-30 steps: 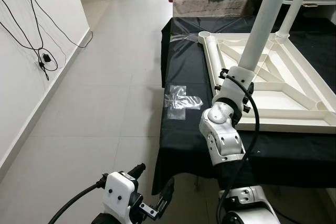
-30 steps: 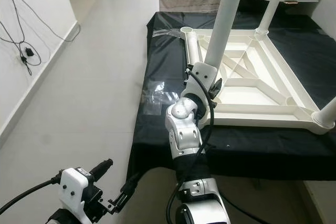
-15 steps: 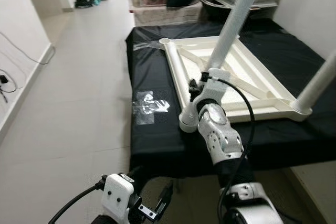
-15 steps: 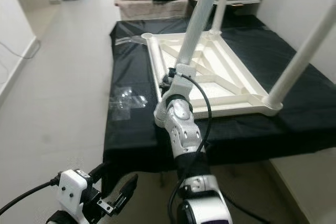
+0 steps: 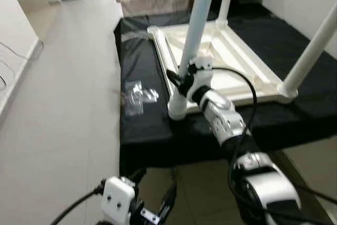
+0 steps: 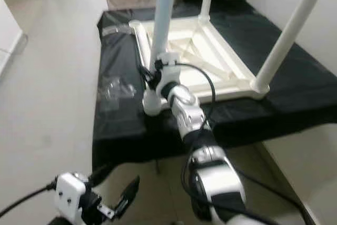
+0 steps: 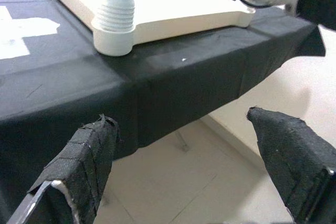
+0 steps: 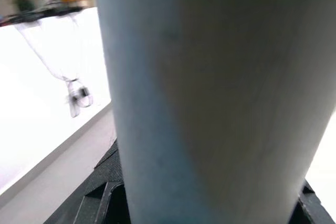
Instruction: Building children table
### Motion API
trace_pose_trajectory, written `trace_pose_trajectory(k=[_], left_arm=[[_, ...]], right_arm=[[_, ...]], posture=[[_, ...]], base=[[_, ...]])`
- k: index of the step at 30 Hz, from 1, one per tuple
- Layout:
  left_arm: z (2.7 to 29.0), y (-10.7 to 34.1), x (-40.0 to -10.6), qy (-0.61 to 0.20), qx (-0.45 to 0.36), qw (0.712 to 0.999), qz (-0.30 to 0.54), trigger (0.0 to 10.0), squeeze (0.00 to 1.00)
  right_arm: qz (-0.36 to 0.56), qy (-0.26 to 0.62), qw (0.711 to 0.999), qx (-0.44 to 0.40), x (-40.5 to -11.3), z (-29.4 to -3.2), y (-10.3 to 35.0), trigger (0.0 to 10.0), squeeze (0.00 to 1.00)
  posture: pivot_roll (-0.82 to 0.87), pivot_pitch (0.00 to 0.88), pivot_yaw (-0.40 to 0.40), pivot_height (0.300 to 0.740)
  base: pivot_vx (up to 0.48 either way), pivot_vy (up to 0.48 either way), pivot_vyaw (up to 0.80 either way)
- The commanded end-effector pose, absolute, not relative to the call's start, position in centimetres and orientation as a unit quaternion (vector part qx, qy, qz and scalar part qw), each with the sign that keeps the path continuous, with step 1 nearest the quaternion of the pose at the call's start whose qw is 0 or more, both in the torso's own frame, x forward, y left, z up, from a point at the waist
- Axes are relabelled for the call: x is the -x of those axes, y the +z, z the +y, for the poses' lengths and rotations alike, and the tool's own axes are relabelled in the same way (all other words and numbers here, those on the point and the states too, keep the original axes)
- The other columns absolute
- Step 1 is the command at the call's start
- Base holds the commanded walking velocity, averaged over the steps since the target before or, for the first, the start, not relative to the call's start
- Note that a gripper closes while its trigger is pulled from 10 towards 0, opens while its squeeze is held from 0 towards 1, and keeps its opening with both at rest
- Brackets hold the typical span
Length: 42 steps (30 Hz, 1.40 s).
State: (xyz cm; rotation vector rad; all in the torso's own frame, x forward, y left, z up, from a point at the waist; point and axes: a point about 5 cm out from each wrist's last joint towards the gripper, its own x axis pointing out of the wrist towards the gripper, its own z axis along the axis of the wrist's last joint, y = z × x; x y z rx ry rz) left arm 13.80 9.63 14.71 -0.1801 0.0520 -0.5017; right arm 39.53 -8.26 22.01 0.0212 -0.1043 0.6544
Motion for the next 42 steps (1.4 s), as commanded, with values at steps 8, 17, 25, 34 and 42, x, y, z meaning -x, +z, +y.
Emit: trace_pose_trajectory(k=[8, 17, 25, 34, 42], left_arm=[[8.8, 17.0, -13.4, -0.245, 0.096, 0.965, 0.002, 10.0, 0.0], [8.6, 17.5, -13.1, -0.238, 0.098, 0.966, 0.006, 10.0, 0.0], [8.5, 17.6, -13.4, -0.239, 0.093, 0.967, 0.009, 10.0, 0.0], [8.2, 17.2, -13.8, -0.24, 0.09, 0.967, 0.006, 10.0, 0.0], [8.2, 17.0, -14.2, -0.242, 0.079, 0.967, 0.005, 10.0, 0.0]], right_arm=[[0.031, 0.534, 0.844, -0.038, -38.1, -5.4, 19.7, 10.0, 0.0], [0.019, 0.657, 0.753, 0.001, -37.0, -3.8, 20.8, 10.0, 0.0], [0.033, 0.682, 0.726, 0.086, -36.7, -3.1, 20.6, 10.0, 0.0], [0.062, 0.744, 0.648, 0.153, -36.0, -3.3, 20.7, 10.0, 0.0], [0.041, 0.683, 0.711, 0.16, -36.9, -2.3, 21.3, 10.0, 0.0]], posture=[[0.13, 0.33, -0.027, 0.74], [0.14, 0.339, -0.029, 0.74], [0.13, 0.314, -0.028, 0.74], [0.12, 0.268, -0.043, 0.74], [0.12, 0.24, -0.052, 0.74]], base=[[0.0, 0.0, 0.0], [0.0, 0.0, 0.0], [0.0, 0.0, 0.0], [0.0, 0.0, 0.0], [0.0, 0.0, 0.0]])
